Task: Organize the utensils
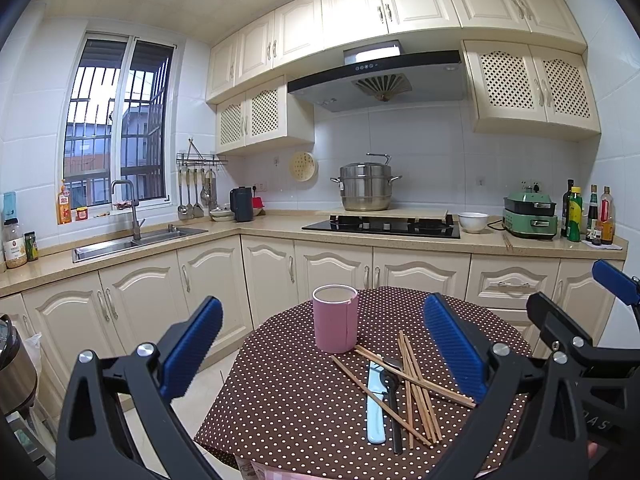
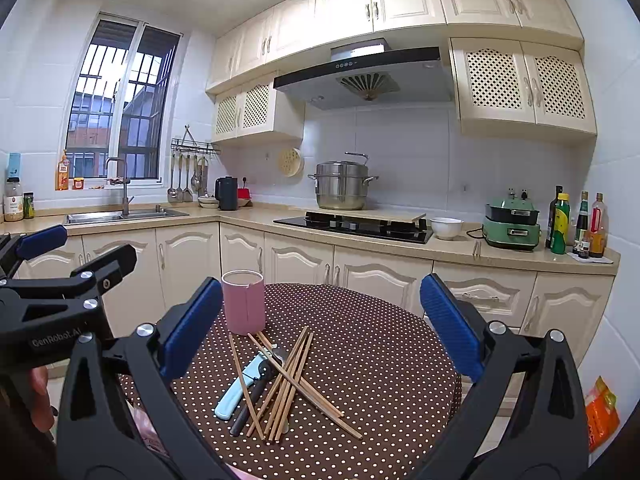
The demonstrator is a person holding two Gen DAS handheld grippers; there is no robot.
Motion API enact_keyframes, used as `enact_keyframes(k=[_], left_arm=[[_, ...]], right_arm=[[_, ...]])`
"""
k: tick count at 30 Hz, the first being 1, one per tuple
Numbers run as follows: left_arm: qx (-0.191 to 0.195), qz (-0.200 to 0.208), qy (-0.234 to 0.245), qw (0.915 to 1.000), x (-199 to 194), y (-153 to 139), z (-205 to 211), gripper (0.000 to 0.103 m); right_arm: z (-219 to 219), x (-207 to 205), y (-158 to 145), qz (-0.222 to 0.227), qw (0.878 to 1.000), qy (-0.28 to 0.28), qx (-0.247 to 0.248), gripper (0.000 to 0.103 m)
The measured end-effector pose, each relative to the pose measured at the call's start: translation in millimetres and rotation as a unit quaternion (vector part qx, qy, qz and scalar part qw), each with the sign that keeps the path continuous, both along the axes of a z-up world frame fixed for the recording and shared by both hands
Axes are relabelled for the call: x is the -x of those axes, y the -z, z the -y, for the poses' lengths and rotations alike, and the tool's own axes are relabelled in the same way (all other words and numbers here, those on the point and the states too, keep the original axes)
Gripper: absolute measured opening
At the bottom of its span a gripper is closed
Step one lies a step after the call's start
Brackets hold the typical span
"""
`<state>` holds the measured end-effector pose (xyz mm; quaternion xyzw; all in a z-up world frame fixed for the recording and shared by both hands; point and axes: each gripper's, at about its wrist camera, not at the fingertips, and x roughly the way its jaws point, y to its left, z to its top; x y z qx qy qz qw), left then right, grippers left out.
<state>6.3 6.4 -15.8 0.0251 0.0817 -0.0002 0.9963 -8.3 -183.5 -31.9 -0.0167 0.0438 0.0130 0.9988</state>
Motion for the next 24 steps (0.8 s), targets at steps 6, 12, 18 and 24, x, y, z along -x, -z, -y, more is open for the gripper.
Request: enact_keyframes(k=[6, 12, 18, 24], left_arm=[[0.000, -0.001, 0.000, 1.0000, 0.3, 0.6, 0.5, 0.098], [0.000, -0.001, 0.000, 1.0000, 0.0, 0.5, 0.4, 0.099], [0.000, -0.001, 0.000, 1.0000, 1.5, 1.1, -0.4, 0.098], [0.002, -0.003, 0.000, 1.0000, 2.1, 0.7, -2.7, 0.099]], right_arm=[[1.1, 0.5, -1.7, -0.001, 1.000, 0.000, 0.000, 0.097], [1.3, 0.4, -2.0, -0.002, 1.000, 0.000, 0.000, 0.097], [1.7, 0.1, -2.1, -0.002, 1.000, 0.000, 0.000, 0.097], [2.5, 1.0, -2.7, -0.003, 1.000, -0.001, 0.000, 0.097]])
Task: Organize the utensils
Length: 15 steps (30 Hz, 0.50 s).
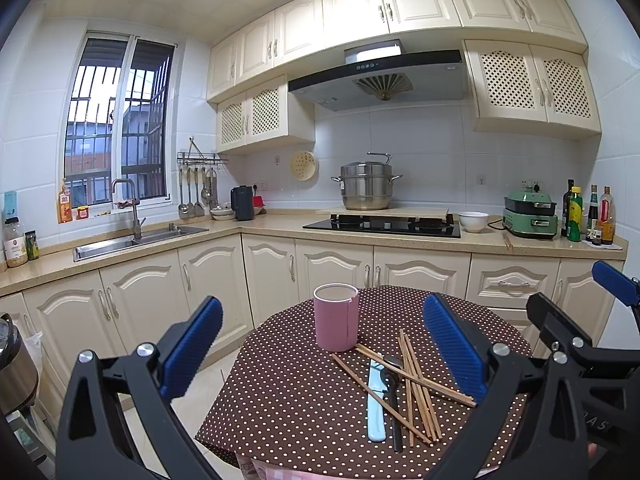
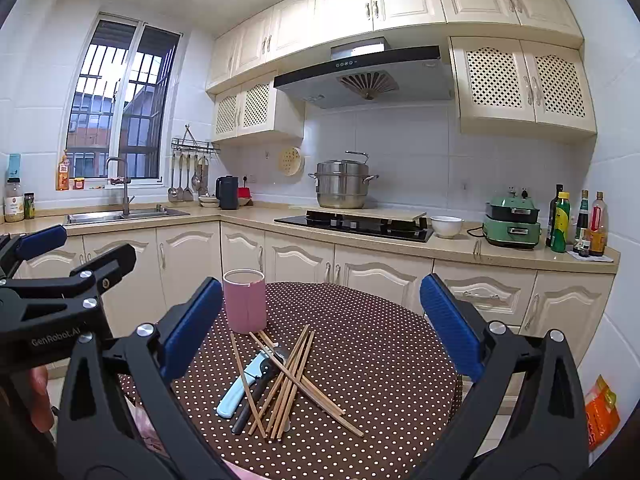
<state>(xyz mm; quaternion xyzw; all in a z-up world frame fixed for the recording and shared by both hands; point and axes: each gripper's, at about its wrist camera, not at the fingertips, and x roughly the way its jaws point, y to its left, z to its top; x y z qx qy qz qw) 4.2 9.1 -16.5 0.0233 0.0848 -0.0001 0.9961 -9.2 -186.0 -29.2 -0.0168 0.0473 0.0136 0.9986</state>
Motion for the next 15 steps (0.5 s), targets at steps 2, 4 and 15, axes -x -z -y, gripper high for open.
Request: enact_keyframes(k=[2, 4, 15], left_arm=[[0.000, 0.000, 0.000, 1.0000, 2, 0, -1, 0.099], [0.000, 0.000, 0.000, 1.0000, 2, -2, 0, 0.098], [-0.002, 0.000, -0.004, 1.0000, 10, -12, -2, 0.099]], right_arm=[[0, 1, -1, 0.000, 1.000, 0.000, 0.000, 0.097], [0, 1, -1, 0.001, 1.000, 0.000, 0.000, 0.097], [-1, 2, -4, 0.000, 1.000, 0.001, -0.001, 0.097]])
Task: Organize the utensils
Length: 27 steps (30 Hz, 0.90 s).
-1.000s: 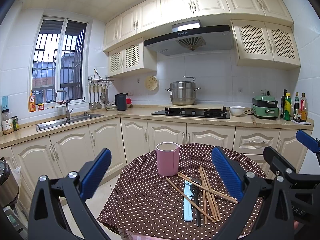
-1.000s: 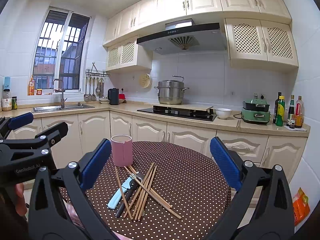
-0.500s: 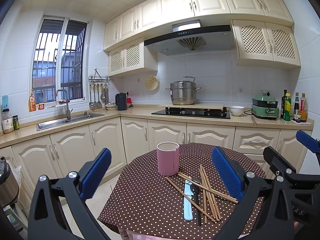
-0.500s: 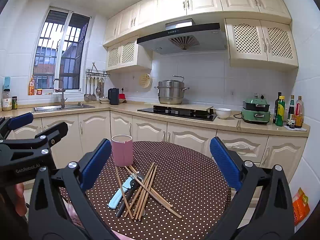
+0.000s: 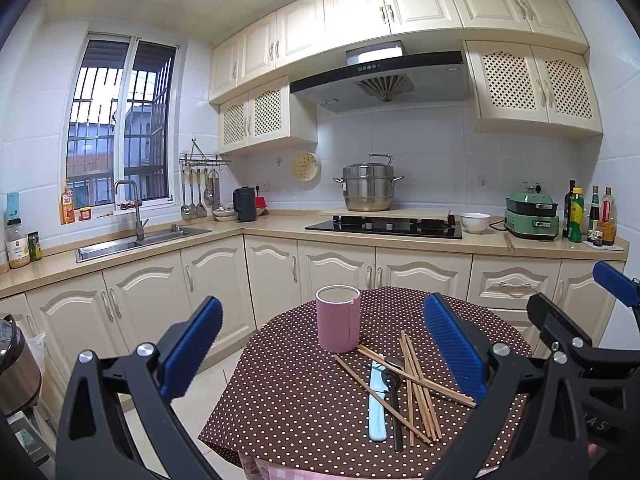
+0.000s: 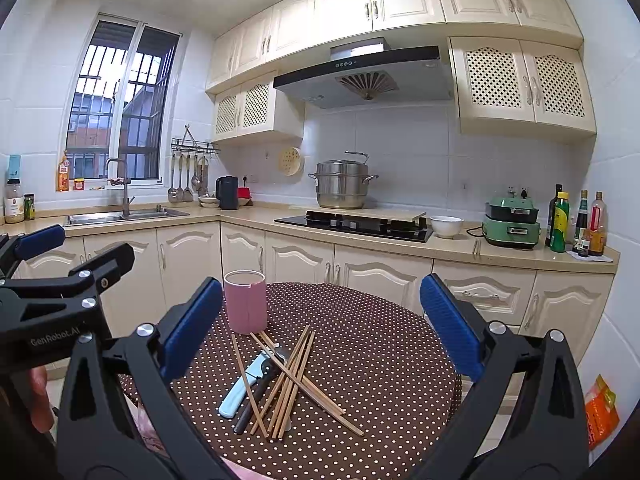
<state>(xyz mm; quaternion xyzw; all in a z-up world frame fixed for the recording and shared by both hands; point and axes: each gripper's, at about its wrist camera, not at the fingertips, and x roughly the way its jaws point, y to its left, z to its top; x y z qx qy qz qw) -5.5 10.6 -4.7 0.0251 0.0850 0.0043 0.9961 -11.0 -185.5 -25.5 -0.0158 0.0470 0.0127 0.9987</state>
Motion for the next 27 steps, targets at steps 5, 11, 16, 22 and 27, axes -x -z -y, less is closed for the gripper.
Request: enact_keyframes(k=[5, 11, 16, 22, 27], left_arm=[[-0.003, 0.000, -0.003, 1.0000, 4, -4, 0, 0.098], [-0.007, -0.008, -0.011, 0.9999, -1, -6, 4, 0.099], [-0.013, -0.030, -0.014, 0.9994, -12, -3, 8, 0.099], [-0.011, -0.069, -0.014, 0.9975, -36, 7, 8, 0.098], [0.030, -0.139, 0.025, 0.9895, -73, 17, -3, 0.098]], right_arm=[[-1, -1, -1, -0.003, 1.000, -0.004, -0.003, 0.097], [-2, -6, 0, -0.020, 1.000, -0.009, -0.004, 0.097], [1, -16, 5, -0.040, 0.999, -0.007, -0.008, 0.097], [3, -36, 14, -0.069, 0.997, -0.017, -0.018, 0.097], [8, -63, 25, -0.102, 0.994, -0.032, -0.017, 0.097]])
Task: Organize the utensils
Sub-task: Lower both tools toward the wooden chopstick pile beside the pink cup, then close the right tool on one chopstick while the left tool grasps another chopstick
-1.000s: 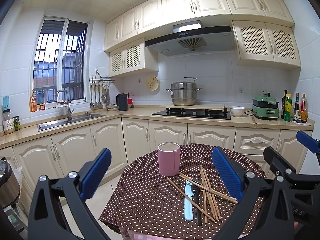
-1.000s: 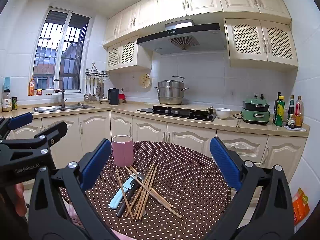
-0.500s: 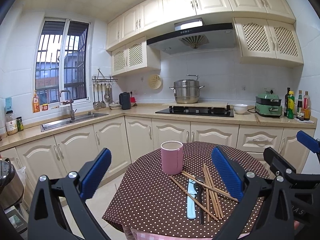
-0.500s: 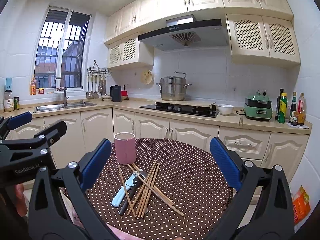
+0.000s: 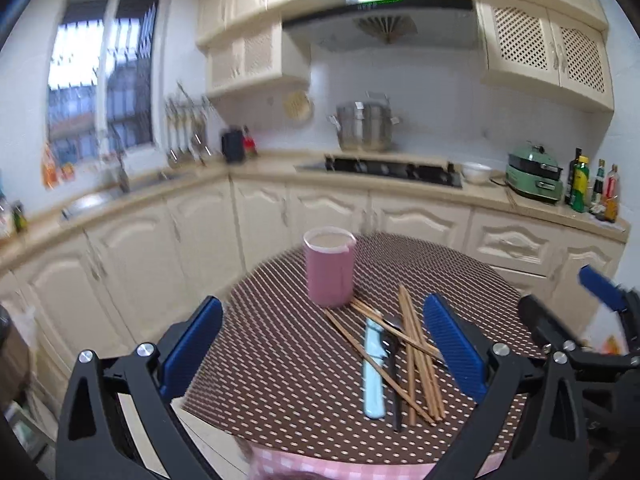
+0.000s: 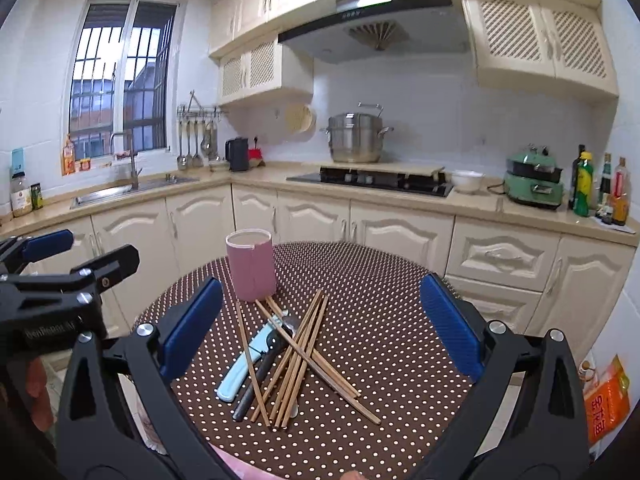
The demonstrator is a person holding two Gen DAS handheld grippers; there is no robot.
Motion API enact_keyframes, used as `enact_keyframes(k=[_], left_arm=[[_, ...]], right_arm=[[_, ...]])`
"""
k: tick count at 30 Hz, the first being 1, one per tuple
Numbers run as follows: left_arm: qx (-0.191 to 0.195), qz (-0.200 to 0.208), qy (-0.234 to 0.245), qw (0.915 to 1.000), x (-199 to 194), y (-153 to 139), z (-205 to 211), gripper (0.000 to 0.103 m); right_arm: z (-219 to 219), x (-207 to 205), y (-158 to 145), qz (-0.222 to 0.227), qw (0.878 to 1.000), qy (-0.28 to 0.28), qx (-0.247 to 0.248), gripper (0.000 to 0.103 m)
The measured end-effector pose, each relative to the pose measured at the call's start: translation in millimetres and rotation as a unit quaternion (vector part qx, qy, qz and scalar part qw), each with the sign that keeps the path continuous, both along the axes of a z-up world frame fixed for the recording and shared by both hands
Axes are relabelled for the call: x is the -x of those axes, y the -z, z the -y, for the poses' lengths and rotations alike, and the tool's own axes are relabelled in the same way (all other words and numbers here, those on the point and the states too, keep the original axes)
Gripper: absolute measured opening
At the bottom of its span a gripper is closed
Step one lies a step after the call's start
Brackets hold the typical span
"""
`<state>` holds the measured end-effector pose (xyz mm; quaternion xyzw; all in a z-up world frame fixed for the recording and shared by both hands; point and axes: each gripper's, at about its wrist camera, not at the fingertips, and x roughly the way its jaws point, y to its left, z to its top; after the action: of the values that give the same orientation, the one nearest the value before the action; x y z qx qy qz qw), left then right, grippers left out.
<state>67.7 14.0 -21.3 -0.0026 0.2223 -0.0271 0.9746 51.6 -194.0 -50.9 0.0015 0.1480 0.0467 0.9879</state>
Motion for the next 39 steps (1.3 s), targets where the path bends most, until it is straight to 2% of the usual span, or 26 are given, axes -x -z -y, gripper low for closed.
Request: enact_keyframes(k=[3, 5, 9, 10, 14, 15, 19, 23, 28, 30, 32, 36, 39], left_arm=[[0.040, -0.049, 0.008, 0.9980, -29, 10, -12, 0.098], [0.051, -0.074, 0.007, 0.9960, -43, 19, -18, 0.098], [0.070, -0.154, 0.027, 0.9852, -86, 48, -24, 0.098], [0.077, -0.191, 0.030, 0.9782, -102, 60, -23, 0.096], [0.094, -0.264, 0.044, 0.9588, -137, 90, -15, 0.072], [0.097, -0.282, 0.047, 0.9534, -148, 101, -11, 0.070], [0.089, -0.323, 0.047, 0.9410, -174, 128, 3, 0.062], [0.083, -0.359, 0.037, 0.9289, -194, 153, 10, 0.050], [0.084, -0.368, 0.038, 0.9251, -205, 164, 16, 0.038], [0.084, -0.373, 0.040, 0.9231, -214, 169, 22, 0.030], [0.076, -0.369, 0.035, 0.9255, -215, 165, 24, 0.014], [0.105, -0.370, 0.043, 0.9221, -217, 169, 20, 0.006], [0.109, -0.360, 0.044, 0.9256, -212, 165, 15, 0.006]], right_arm=[[6, -20, 9, -0.031, 1.000, -0.004, -0.001, 0.097], [11, -32, 16, -0.047, 0.999, 0.000, 0.002, 0.097], [20, -57, 31, -0.095, 0.995, 0.000, 0.005, 0.097], [22, -64, 35, -0.109, 0.994, 0.000, 0.007, 0.097], [25, -89, 52, -0.157, 0.987, -0.009, 0.020, 0.097], [25, -94, 55, -0.165, 0.986, -0.013, 0.024, 0.097], [26, -118, 68, -0.208, 0.977, -0.028, 0.048, 0.097], [28, -140, 71, -0.252, 0.964, -0.075, 0.038, 0.097], [19, -161, 72, -0.291, 0.948, -0.117, 0.052, 0.095], [12, -168, 78, -0.311, 0.939, -0.136, 0.057, 0.083], [4, -175, 83, -0.327, 0.931, -0.151, 0.061, 0.073], [-14, -184, 88, -0.351, 0.916, -0.178, 0.074, 0.044], [-29, -189, 89, -0.358, 0.909, -0.195, 0.090, 0.035]])
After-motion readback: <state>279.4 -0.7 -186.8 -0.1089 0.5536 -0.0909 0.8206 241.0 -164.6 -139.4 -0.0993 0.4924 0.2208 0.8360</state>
